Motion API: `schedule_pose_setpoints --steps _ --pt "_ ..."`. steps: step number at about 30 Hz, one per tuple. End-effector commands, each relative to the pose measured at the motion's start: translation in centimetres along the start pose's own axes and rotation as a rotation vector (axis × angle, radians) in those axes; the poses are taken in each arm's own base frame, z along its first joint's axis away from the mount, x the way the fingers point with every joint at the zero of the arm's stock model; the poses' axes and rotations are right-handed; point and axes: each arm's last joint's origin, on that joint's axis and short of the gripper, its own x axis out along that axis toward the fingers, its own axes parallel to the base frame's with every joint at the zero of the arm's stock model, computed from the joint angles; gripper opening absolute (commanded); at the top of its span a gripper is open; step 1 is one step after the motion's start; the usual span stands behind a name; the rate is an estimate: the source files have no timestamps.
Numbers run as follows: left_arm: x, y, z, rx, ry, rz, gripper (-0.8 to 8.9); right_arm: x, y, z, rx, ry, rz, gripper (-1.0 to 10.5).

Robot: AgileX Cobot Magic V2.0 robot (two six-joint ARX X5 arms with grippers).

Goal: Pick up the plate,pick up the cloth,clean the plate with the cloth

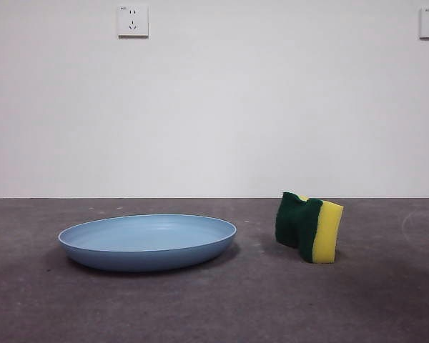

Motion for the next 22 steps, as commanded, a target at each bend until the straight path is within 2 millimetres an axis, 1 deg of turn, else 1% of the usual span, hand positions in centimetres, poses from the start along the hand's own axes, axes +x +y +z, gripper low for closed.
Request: schedule_pose_setpoints --steps 1,6,11,14,17,20,21,22 --pt "-0.4 -0.7 2.3 -0.025 -0.029 -0.008 -0.06 -0.4 1.2 2.1 0.029 -0.018 0.043 -0.1" --pt "-0.1 -1.8 6.1 0.006 -0.005 -0.001 -0.06 0.0 3.3 5.7 0.01 0.037 0.102 -0.1" --pt "1.3 -2.9 10.2 0.058 0.009 -0.003 -0.06 1.2 5.3 9.3 -0.032 0.15 0.165 -0.1" --pt "2.2 -3.6 12.3 0.056 0.032 -0.053 -0.06 2.0 6.3 11.1 -0.076 0.226 0.19 -0.1" --pt "3.7 -3.9 13.5 0.047 0.118 -0.091 -0.03 2.8 7.0 12.7 -0.121 0.302 0.19 -0.1" --pt "5.8 -4.0 13.8 0.056 0.248 -0.132 0.09 3.5 7.6 13.9 -0.151 0.359 0.177 -0.1" --pt "6.4 -4.0 13.8 0.053 0.285 -0.129 0.43 3.7 7.7 14.2 -0.155 0.367 0.175 -0.1" --pt "7.2 -4.0 13.6 0.047 0.327 -0.123 1.34 3.8 7.8 14.5 -0.156 0.373 0.173 -0.1"
